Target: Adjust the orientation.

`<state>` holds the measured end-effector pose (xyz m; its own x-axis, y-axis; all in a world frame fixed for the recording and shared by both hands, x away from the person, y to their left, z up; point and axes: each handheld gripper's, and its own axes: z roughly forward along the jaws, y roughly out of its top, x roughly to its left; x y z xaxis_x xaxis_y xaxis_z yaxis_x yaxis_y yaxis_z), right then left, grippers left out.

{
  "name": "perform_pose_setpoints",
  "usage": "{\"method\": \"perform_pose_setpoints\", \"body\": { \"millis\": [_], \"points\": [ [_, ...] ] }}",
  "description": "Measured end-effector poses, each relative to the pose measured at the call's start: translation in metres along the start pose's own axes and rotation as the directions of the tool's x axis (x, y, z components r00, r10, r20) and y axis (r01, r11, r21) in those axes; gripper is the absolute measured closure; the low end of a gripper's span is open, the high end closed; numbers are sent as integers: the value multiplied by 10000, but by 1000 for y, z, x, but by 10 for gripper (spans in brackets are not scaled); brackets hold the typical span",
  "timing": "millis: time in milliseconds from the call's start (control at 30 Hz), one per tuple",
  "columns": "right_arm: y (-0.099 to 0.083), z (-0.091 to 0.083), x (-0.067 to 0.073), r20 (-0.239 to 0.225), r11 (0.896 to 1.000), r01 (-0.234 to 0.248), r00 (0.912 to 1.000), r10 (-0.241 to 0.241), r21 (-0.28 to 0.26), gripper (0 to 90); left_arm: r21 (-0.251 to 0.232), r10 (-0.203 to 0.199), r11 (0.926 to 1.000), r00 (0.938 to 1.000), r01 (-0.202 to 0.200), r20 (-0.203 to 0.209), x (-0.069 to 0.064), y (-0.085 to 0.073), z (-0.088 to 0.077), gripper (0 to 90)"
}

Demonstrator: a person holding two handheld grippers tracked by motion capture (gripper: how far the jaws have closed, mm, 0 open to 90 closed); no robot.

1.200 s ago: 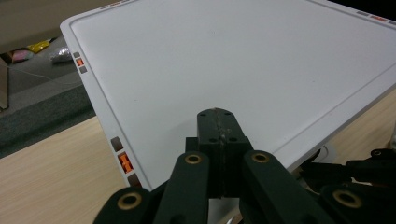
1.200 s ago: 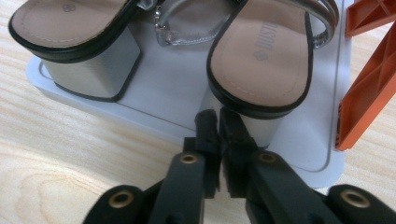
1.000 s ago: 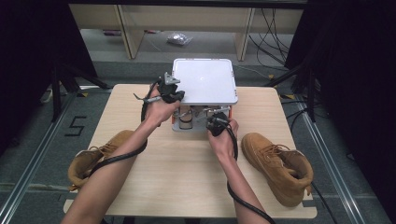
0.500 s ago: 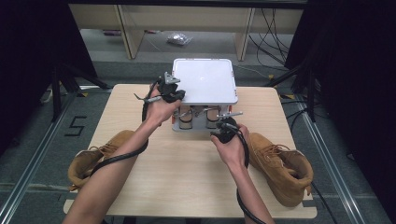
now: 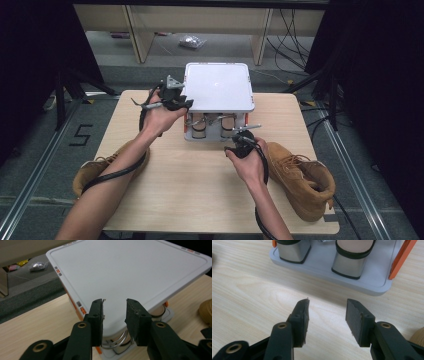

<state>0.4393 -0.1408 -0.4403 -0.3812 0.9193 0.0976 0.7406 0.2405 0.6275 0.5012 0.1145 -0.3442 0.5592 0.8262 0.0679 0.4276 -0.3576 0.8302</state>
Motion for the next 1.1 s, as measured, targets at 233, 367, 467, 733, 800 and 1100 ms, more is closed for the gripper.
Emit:
{"method": "perform_pose_setpoints", "body": {
  "millis": [233, 367, 467, 733, 800, 1100],
  "points": [
    [-3, -3, -1, -42, 10000, -98, 9999, 98, 14, 525, 553, 322, 9980, 9991, -306, -277, 16, -24, -37, 606],
    [-2, -3, 1, -102, 10000, -1, 9999, 1, -9, 519, 915, 488, 9948, 9976, -443, -482, 29, -38, -58, 594],
    [2, -2, 0, -200, 9998, 206, 9996, -207, -81, 517, 976, 429, 9945, 9977, -377, -521, 39, -48, -71, 587],
    [16, -4, 7, -62, 9981, 607, 9981, -608, -69, 513, 1275, 60, 9918, 9979, 22, -639, 54, -79, -93, 571],
    [17, -5, 8, -170, 9982, 598, 9981, -598, -35, 511, 1333, 6, 9910, 9974, 89, -714, 58, -86, -99, 568],
    [17, -9, 6, -62, 9982, 598, 9982, -598, -8, 508, 1657, -450, 9842, 9929, 630, -1105, 76, -117, -129, 555]
  ]
}}
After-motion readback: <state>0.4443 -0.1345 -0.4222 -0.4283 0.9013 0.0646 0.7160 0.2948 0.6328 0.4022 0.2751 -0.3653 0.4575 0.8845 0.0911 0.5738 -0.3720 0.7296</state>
